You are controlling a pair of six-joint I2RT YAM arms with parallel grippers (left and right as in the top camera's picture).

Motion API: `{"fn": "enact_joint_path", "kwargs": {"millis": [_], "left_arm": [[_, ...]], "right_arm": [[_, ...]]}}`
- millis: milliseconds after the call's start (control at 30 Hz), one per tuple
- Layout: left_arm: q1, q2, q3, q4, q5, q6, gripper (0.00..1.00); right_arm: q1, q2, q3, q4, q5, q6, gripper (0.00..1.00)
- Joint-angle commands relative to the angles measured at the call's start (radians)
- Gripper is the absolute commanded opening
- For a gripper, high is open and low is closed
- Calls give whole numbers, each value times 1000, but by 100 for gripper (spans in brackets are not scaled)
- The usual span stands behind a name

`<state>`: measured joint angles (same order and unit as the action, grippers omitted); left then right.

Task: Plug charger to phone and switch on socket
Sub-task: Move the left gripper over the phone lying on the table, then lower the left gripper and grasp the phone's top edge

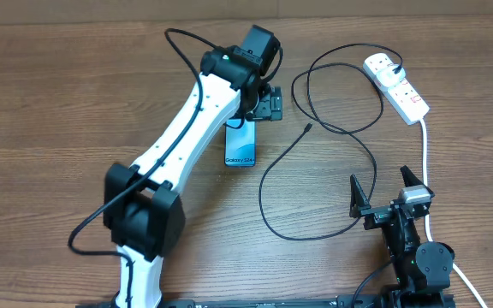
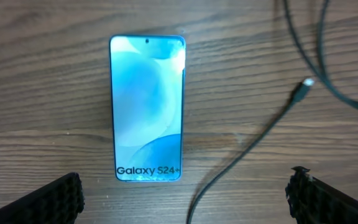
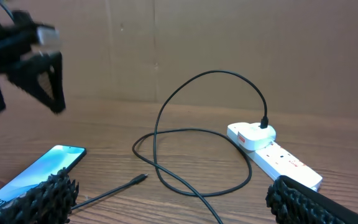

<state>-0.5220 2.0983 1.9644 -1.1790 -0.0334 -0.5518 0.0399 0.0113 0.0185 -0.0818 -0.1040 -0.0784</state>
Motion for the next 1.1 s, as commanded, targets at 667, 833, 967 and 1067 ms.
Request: {"fn": "enact_joint_path", "kwargs": {"millis": [667, 833, 967, 1067], "left_arm": [[52, 226, 11, -5, 1, -24, 100], [52, 236, 11, 1, 17, -23, 100], [52, 236, 7, 10, 16, -6, 100], [52, 236, 6, 15, 20, -1, 100]], "right_arm": [[-2, -3, -10, 5, 5, -2, 100], [-2, -3, -10, 5, 5, -2, 100], [-2, -3, -10, 5, 5, -2, 100], [-2, -3, -10, 5, 5, -2, 100]]}}
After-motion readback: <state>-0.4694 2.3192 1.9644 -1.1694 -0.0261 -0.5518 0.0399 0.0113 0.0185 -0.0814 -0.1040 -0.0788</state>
